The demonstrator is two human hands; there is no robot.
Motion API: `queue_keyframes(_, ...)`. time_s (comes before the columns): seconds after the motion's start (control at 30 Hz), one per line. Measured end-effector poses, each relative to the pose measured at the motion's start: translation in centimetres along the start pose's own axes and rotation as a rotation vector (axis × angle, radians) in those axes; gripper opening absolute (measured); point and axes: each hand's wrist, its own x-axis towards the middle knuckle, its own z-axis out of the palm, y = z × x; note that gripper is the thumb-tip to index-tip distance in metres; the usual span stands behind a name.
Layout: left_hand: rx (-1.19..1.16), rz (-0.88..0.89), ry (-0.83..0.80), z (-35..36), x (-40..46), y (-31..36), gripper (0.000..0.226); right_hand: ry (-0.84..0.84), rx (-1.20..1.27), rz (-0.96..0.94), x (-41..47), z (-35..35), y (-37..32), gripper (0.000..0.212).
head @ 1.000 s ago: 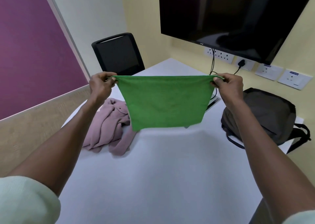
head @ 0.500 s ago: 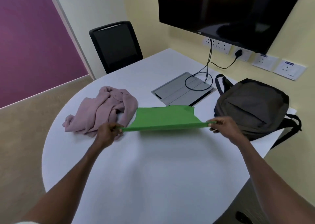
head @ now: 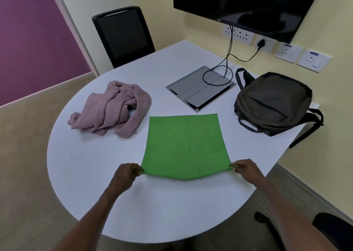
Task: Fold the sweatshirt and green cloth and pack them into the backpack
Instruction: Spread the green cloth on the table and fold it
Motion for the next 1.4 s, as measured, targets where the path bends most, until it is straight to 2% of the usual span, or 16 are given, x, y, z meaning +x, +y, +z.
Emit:
queue_keyframes(0.17,-0.01,-0.018,-0.043,-0.8,-2.3,-0.8,0.023,-0.05,-0.022,-0.007,-1.8,0.5,0.6,0.028)
queue_keyframes(0.23,-0.027,-0.017,-0.044,-1.4,-2.7,-0.9,0.029,-0.04,0.006,-0.017,-2.6,0.4,0.1,0.021)
queue_keyframes(0.3,-0.071,-0.016,-0.036,-1.8,-3.0,-0.5,0.026,-0.012,0.107,0.003,-3.5,0.4,-0.6,0.011)
queue_keyframes(0.4,-0.246,-0.109,0.04,-2.3,-3.2,1.4,0.007,0.022,0.291,0.064,-4.1,0.6,-1.4,0.012)
queue_keyframes(0.53,-0.493,-0.165,0.092,-2.7,-3.1,3.2,0.013,0.106,0.458,0.131,-4.0,1.5,-1.9,0.017)
queue_keyframes(0.67,-0.504,-0.157,0.2,-2.6,-2.7,3.9,0.008,0.155,0.529,0.136,-3.8,2.2,-2.0,0.022)
queue_keyframes(0.77,-0.467,-0.13,0.237,-2.4,-2.6,2.8,0.007,0.169,0.529,0.162,-4.1,2.3,-1.9,0.021)
queue_keyframes(0.97,-0.5,-0.185,0.11,-1.5,-2.3,0.7,0.009,0.134,0.457,0.189,-3.7,2.8,-1.9,0.023)
queue_keyframes(1.1,-0.545,-0.216,0.114,-0.9,-1.3,0.9,0.007,0.194,0.459,0.151,-3.0,3.3,-2.6,0.025)
queue_keyframes(1.23,-0.484,-0.215,0.16,-0.6,0.4,1.7,0.005,0.256,0.468,0.125,-1.2,3.7,-2.7,0.023)
queue_keyframes(1.4,-0.453,-0.266,0.137,-0.2,3.2,2.7,0.011,0.305,0.34,0.138,2.0,4.0,-3.0,0.023)
